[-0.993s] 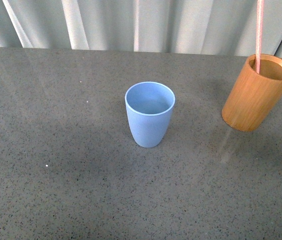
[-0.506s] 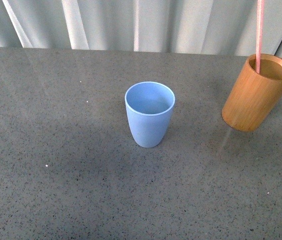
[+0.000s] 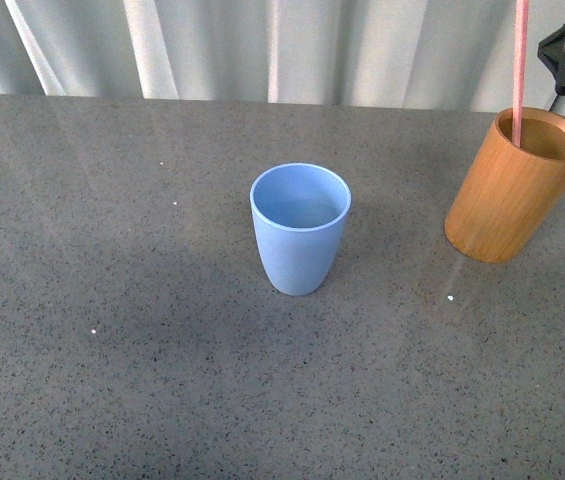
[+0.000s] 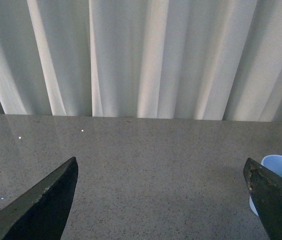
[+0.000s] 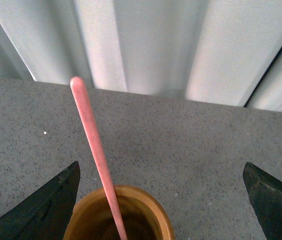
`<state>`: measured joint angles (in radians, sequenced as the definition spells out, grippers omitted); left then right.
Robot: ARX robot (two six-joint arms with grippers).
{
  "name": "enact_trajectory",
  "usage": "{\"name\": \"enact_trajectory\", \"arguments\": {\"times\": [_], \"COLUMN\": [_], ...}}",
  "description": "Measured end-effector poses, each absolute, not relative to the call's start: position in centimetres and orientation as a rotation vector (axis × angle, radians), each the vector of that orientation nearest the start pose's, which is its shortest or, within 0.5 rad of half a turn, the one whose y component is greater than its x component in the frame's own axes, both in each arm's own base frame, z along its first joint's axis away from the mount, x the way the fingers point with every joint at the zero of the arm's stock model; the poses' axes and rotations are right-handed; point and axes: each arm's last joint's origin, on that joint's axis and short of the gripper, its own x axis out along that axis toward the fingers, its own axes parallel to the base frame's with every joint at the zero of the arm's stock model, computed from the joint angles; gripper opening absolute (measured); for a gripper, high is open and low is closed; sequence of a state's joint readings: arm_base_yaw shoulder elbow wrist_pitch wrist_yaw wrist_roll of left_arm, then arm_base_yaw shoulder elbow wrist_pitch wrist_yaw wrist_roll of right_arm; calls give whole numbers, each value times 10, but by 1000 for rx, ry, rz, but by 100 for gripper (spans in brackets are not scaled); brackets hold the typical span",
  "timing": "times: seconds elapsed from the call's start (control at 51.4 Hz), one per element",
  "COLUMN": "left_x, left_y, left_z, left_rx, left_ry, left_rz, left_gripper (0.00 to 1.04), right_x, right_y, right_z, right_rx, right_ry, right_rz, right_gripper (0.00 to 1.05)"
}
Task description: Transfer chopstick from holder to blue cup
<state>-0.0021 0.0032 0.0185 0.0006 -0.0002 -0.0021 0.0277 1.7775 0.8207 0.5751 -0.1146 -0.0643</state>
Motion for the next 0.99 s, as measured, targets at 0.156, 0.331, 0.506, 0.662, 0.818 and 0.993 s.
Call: {"name": "enact_trajectory", "arguments": {"times": [0.156,0.331,0.506,0.662,0.818,0.993], "left_x": [97,97,97,97,97,97], "left_y": [0,0,0,0,0,0], "left_z": [170,170,170,170,170,170], "left_rx": [-2,-2,-2,-2,-2,-2], "left_ry": [-16,-16,-16,-16,-16,-16], "left_rz": [-2,-2,-2,-2,-2,-2], "left_gripper": [98,98,98,98,98,98], "right_x": [366,376,386,393,400,401], "right_y": [22,30,37,45,54,59], "right_z": [158,154,152,150,146,146], "right_rx": [-51,-59,-64,-69,-74,-75], "right_ry": [383,390,386,384,390,386], "right_rz": [176,191,200,213,224,231], "right_gripper": [95,95,95,95,95,71]}}
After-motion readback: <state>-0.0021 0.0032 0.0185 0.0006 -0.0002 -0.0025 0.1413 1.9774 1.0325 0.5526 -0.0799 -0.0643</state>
